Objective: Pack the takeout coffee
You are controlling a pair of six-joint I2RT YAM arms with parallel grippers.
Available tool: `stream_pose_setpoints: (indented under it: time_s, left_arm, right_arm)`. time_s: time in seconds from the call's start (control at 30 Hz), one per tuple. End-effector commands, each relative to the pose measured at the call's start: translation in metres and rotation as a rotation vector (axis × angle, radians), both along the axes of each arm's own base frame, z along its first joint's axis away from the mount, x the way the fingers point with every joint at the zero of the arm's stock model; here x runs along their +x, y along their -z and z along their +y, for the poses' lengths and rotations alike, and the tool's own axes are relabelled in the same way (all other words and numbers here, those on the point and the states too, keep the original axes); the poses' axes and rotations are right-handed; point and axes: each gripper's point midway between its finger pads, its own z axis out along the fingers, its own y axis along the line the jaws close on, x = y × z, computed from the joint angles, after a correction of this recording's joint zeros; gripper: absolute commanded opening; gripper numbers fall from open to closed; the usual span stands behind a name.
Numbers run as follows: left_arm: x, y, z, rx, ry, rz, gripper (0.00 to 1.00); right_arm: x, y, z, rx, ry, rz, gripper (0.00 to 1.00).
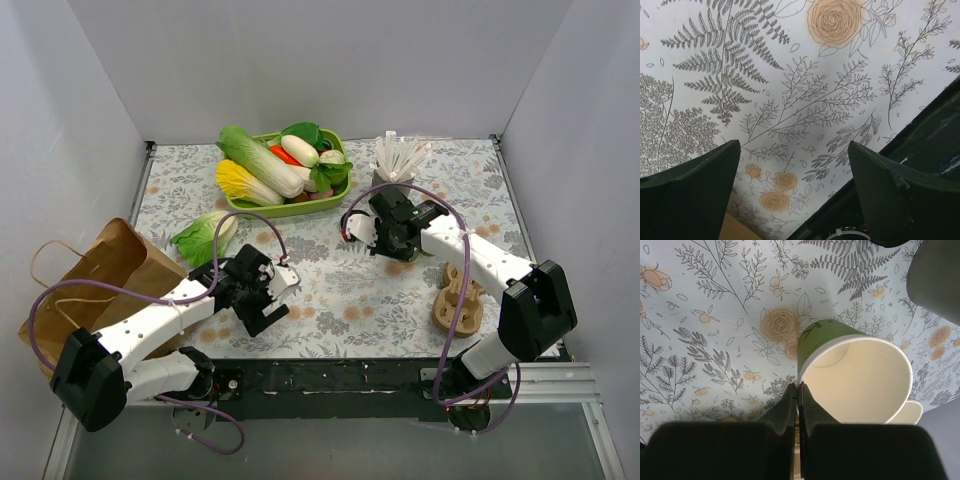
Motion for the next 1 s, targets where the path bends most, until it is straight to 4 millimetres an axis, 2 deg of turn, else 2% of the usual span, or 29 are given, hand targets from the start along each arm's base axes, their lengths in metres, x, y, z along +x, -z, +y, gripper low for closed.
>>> stream_pose_setpoints:
  time_s: [0.0,0.03,0.07,0.1,0.17,0.27,0.37,0.43,0.57,0.7,0.73,0.8,0.83,0.9,0.97]
  left_arm:
    - [0.011,-0.014,-0.019,-0.084,0.052,-0.045,0.91]
    - [0.012,-0.018,-0.026,-0.114,0.061,-0.045,0.91]
    - [0.012,-0.022,-0.036,-0.151,0.077,-0.029,0.92]
    - [0.010,-0.032,-0.050,-0.221,0.112,-0.010,0.92]
    - [0.020,-0.052,-0.073,-0.322,0.144,-0.046,0.92]
    - [0.036,-0.070,-0.096,-0.413,0.143,-0.093,0.93]
    - [0.044,-0.080,-0.108,-0.453,0.151,-0.102,0.94]
    - [0.041,-0.076,-0.107,-0.446,0.167,-0.090,0.94]
    - [0.029,-0.059,-0.091,-0.388,0.215,-0.082,0.94]
    - [0.017,-0.061,-0.086,-0.392,0.251,-0.078,0.95]
    - [0.015,-0.060,-0.084,-0.386,0.254,-0.070,0.95]
    - [0.005,-0.057,-0.079,-0.366,0.289,-0.033,0.94]
    - [0.000,-0.055,-0.076,-0.359,0.301,-0.018,0.94]
    - [-0.010,-0.053,-0.066,-0.329,0.321,0.004,0.94]
    - [-0.019,-0.046,-0.052,-0.273,0.367,0.019,0.94]
  right_arm:
    - [-0.002,-0.004,0.014,0.071,-0.026,0.042,0.01]
    - [-0.006,-0.007,0.021,0.107,-0.032,0.066,0.01]
    - [-0.016,-0.012,0.037,0.174,-0.066,0.125,0.01]
    - [-0.021,-0.014,0.045,0.202,-0.088,0.152,0.01]
    - [-0.036,-0.017,0.064,0.240,-0.160,0.190,0.01]
    - [-0.055,-0.017,0.086,0.260,-0.253,0.220,0.01]
    - [-0.067,-0.014,0.105,0.270,-0.312,0.233,0.01]
    - [-0.071,-0.012,0.114,0.268,-0.338,0.237,0.01]
    - [-0.075,-0.008,0.126,0.267,-0.358,0.257,0.01]
    - [-0.072,-0.008,0.128,0.262,-0.360,0.252,0.01]
    - [-0.072,-0.008,0.127,0.257,-0.359,0.253,0.13]
    - [-0.072,-0.011,0.125,0.256,-0.351,0.239,0.25]
    - [-0.072,-0.013,0.123,0.253,-0.346,0.236,0.37]
    - [-0.075,-0.019,0.118,0.262,-0.338,0.224,0.46]
    - [-0.076,-0.026,0.116,0.274,-0.328,0.218,0.60]
